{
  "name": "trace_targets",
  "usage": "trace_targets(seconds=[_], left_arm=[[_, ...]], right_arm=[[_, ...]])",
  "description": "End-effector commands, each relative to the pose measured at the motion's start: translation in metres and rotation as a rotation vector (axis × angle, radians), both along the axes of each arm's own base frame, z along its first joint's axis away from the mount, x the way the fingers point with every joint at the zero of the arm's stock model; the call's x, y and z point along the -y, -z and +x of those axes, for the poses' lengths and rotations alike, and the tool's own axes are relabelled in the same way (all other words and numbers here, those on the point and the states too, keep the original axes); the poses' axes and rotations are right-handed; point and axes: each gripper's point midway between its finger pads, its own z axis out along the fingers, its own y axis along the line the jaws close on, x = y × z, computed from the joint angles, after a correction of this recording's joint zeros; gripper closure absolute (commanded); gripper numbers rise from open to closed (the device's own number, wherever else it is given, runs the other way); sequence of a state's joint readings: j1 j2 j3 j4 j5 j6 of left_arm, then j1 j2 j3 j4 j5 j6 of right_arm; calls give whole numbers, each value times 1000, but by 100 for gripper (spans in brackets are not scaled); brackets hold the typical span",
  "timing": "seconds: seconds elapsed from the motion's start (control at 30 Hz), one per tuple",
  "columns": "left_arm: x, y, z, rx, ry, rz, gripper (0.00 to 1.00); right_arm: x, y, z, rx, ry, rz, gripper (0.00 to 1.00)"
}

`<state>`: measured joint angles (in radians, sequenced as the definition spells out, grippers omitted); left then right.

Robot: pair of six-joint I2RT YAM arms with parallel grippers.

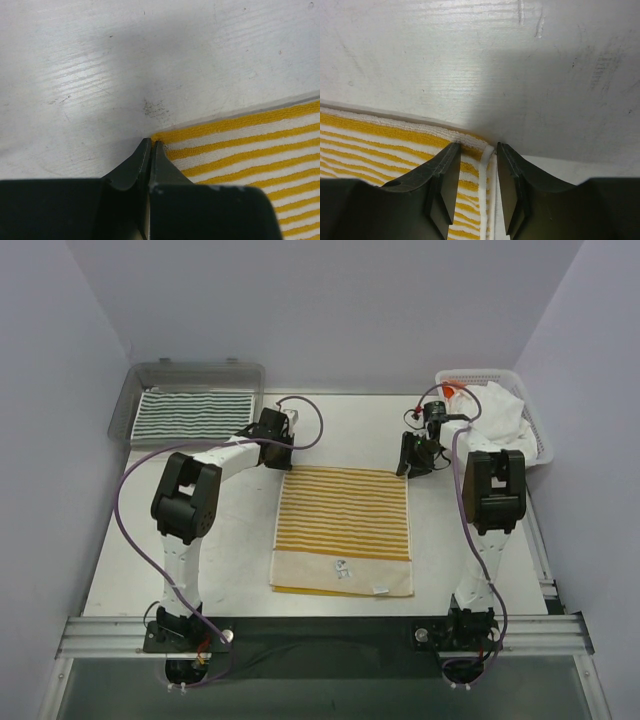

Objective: Fold and stack the towels
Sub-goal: Fold the towel

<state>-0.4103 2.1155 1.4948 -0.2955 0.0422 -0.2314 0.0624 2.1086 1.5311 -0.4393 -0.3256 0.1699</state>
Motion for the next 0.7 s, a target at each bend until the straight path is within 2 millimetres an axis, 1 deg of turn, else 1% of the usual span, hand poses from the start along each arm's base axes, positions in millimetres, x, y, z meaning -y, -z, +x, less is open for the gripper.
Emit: trace_targets(seconds=[0.0, 0.13, 0.17, 0.2, 0.3, 0.33, 0.43, 0.47, 0.5, 0.67], left_arm=[[-16, 4, -5, -34, -13, 47, 100], [-17, 8, -5, -40, -13, 49, 100], [-18, 8, -5, -40, -14, 51, 100], [-18, 9, -6, -43, -14, 52, 100], [-18, 10, -6, -45, -13, 52, 100], [-19, 11, -6, -46, -11, 56, 100], [-21, 6, 0, -27, -11, 60, 100], [-22, 4, 1, -19, -15, 60, 100], [-23, 1, 4, -9, -20, 58, 100], [-30, -27, 28, 58, -66, 20, 100]], right_arm=[[5, 11, -12, -76, -12, -30, 65], [6, 12, -8, -76, -14, -32, 66], [6, 10, -5, -69, -13, -32, 71], [6, 11, -5, -74, -18, -30, 73], [6, 10, -4, -70, -24, -30, 84], [5, 10, -4, -68, -31, -27, 92], [5, 4, 2, -46, -34, -27, 100], [5, 2, 4, -40, -34, -27, 100], [5, -4, 9, -19, -31, -27, 100], [5, -33, 32, 74, -4, -29, 100]])
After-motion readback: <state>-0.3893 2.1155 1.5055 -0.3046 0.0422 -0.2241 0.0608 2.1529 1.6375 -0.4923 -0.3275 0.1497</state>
